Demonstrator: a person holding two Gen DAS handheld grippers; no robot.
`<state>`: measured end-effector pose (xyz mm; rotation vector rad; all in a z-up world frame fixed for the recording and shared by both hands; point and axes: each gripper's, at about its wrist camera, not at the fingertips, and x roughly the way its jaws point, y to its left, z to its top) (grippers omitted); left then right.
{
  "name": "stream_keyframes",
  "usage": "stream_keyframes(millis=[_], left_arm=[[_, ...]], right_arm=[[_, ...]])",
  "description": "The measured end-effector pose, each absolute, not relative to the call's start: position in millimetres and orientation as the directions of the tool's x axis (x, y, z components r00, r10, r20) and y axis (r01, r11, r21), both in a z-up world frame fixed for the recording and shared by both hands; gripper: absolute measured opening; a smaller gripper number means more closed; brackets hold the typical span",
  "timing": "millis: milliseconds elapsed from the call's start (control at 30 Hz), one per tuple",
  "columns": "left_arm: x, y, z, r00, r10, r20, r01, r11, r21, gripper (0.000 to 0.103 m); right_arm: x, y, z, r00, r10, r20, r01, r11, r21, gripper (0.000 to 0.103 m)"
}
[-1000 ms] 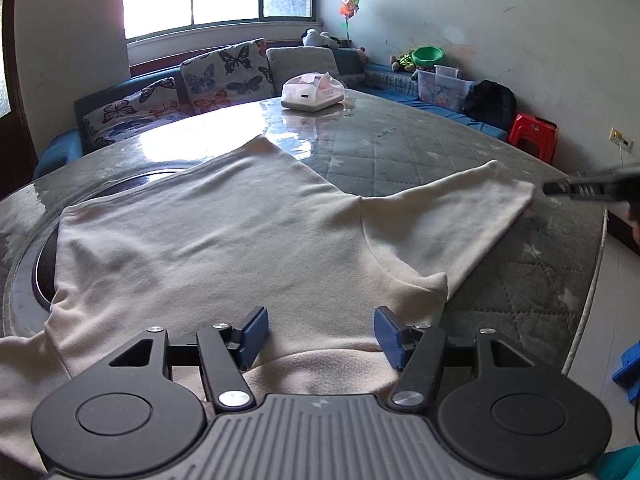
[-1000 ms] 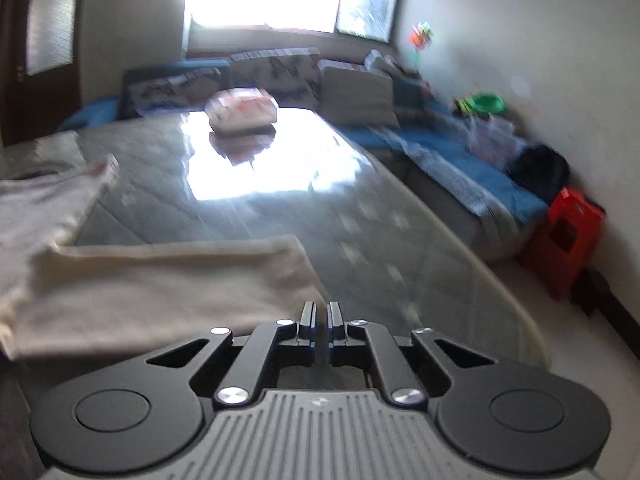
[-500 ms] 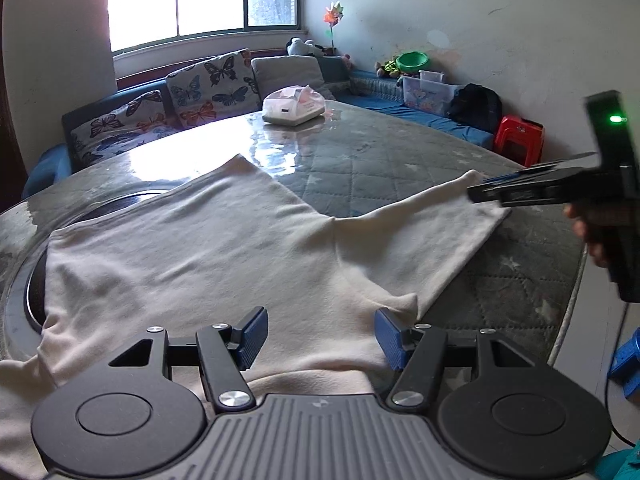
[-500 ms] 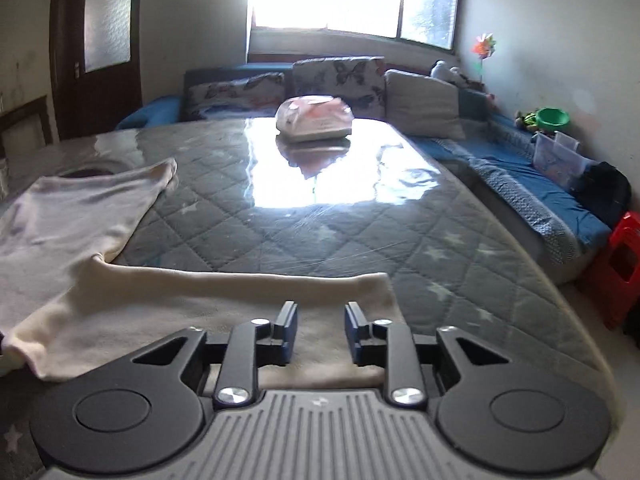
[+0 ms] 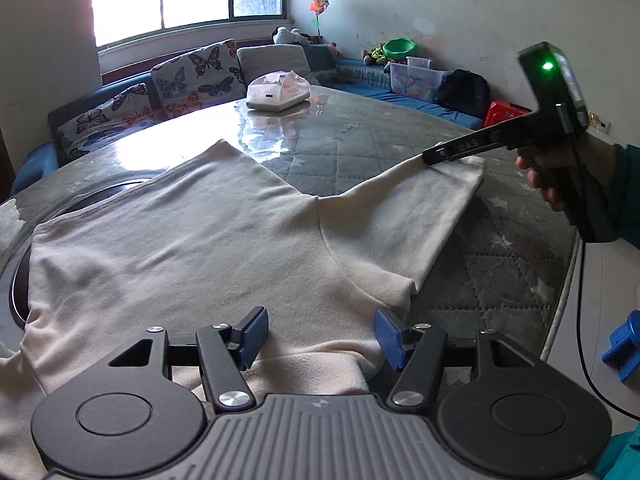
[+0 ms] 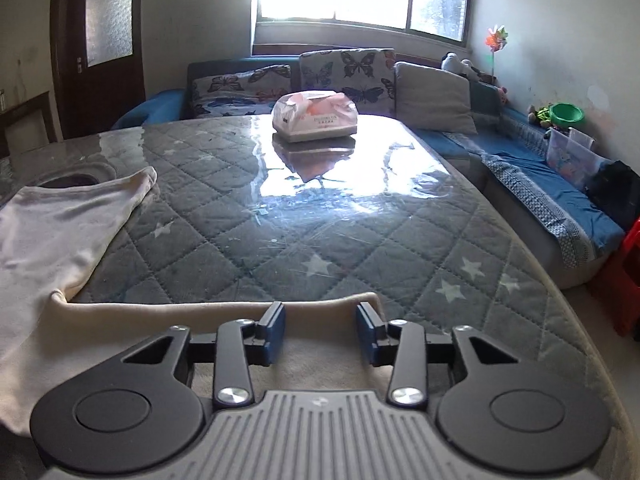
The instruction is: Fold clothes
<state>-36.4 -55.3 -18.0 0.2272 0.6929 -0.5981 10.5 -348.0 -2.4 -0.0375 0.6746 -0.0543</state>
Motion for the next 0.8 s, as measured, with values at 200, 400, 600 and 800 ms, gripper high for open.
stream_keyframes(millis=[200,400,600,800], left_arm=[[-35,-56,-18,0.611,-0.44,-0.658,0.588,0.809,0.006,0.063],[-36,-57,-18,0.616,-0.43,-0.66,0.583,0.813,0.015,0.066],[-36,-57,-19,0.621,-0.42,-0.662,0.577,0.816,0.024,0.07],[-37,-58,-15,0.628,-0.411,-0.66,0.574,0.818,0.037,0.077]], right_arm=[[-18,-370,-4,0.759,-0.129,-0.638,0.128,0.991,-0.048,0.049],[-18,-381,-8,0.75,-0.117,-0.651,0.147,0.989,-0.008,0.015],[-11,-381,-4,0.759,-0.173,-0.628,0.168,0.983,-0.068,0.005],[-11,-386,-6,0.756,-0.177,-0.63,0.187,0.981,-0.051,0.006]])
